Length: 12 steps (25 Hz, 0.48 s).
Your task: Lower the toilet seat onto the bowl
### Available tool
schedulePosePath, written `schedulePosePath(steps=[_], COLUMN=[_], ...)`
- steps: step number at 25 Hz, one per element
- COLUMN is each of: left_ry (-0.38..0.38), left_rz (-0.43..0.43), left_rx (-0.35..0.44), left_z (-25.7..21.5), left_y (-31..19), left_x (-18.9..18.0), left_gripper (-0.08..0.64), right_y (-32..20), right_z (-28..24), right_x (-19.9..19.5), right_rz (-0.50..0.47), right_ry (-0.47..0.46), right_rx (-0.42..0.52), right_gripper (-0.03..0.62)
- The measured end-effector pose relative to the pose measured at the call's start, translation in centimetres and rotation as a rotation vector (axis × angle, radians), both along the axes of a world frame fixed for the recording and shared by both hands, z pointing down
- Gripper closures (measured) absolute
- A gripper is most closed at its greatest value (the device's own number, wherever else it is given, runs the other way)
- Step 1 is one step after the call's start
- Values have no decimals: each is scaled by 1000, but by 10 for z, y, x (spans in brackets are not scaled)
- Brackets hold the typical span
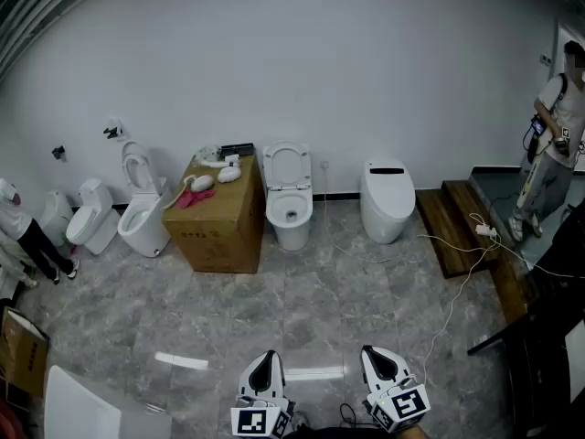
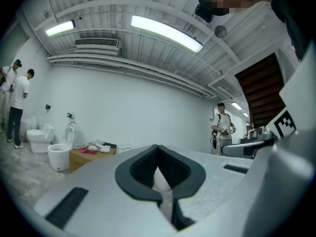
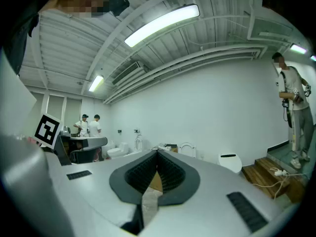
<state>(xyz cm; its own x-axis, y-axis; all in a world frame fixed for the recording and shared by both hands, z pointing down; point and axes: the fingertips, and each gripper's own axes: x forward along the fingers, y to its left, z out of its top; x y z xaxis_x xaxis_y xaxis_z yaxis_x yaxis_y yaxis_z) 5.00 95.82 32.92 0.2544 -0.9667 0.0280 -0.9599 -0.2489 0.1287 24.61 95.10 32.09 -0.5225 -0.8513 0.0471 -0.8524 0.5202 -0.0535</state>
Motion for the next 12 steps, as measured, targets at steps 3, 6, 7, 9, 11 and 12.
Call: schedulePosePath(steps=[3,6,7,9,11,12], left_ry=[7,36,41,37,34,36], left_rz=[-8,-7,-4,-12,-14,-10], left_rx=[18,60,61,41,25,24], left_z=[-7,-14,-13,-13,-12,-10], left_y=[-2,-7,-7,-8,-8,-8], left_x=[-6,-14,-17,-26,-36,-40], left_gripper=[551,551,551,551,551,551], right_y=[-1,-5,-6,-7,-7,-7], right_z=[-1,-3,-3,-4,-2,-1], right_x=[-5,-15,-18,-27,-36,-41], right_rz=[2,1,-1,-1,0,0], right_ry=[0,1,2,4,13,23], right_rx=[-1,2,3,1,-3,-3], right_gripper=[571,571,571,571,571,571])
